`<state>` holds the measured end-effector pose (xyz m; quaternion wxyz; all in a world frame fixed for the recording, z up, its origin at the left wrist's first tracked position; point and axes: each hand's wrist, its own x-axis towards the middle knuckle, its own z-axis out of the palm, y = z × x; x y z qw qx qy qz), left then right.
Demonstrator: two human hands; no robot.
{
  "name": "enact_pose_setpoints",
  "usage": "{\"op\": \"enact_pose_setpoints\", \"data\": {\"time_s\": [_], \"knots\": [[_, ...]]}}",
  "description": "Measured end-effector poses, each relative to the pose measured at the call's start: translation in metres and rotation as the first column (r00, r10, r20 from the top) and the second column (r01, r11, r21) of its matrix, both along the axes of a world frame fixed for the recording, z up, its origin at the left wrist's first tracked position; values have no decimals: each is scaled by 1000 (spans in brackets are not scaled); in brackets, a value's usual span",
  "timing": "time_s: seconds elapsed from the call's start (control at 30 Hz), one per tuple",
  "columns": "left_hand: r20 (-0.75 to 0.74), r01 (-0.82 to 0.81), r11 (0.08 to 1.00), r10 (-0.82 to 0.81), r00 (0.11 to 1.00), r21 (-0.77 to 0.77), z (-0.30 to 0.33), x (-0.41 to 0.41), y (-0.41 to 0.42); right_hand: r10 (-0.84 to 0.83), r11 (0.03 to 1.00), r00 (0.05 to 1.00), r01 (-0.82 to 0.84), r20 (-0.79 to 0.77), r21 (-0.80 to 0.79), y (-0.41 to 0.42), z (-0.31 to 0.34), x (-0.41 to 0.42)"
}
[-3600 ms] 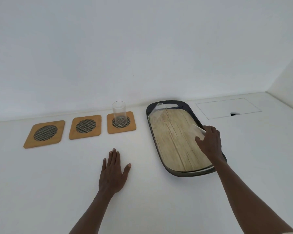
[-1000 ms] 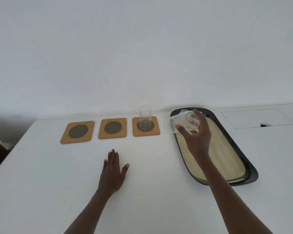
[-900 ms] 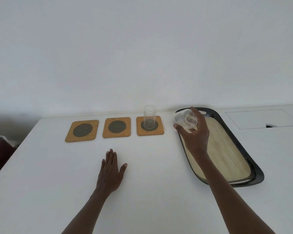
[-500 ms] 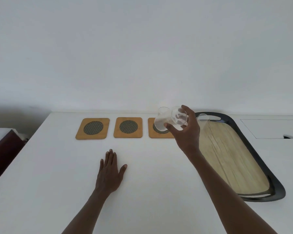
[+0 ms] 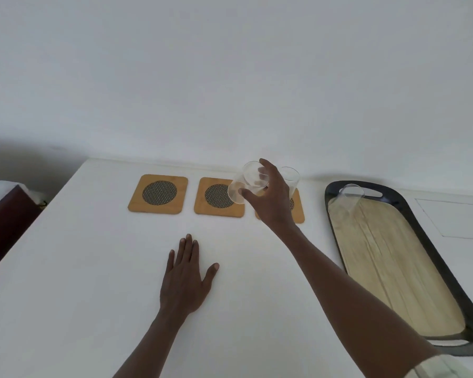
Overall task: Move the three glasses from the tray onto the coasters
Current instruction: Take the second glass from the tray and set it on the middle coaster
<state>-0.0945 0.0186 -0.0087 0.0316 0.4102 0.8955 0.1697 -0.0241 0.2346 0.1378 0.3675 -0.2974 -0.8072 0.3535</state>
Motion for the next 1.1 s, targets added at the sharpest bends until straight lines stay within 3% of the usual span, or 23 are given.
{"op": "enact_pose_setpoints", "data": {"time_s": [0.67, 1.1], "knots": [[7, -13, 1000, 13, 1000, 22, 0, 0, 1, 95, 995, 960, -88, 262, -39, 21, -37, -87], [17, -23, 1000, 23, 1000, 1, 0, 0, 1, 108, 994, 946, -93, 305, -61, 25, -43, -96]]}}
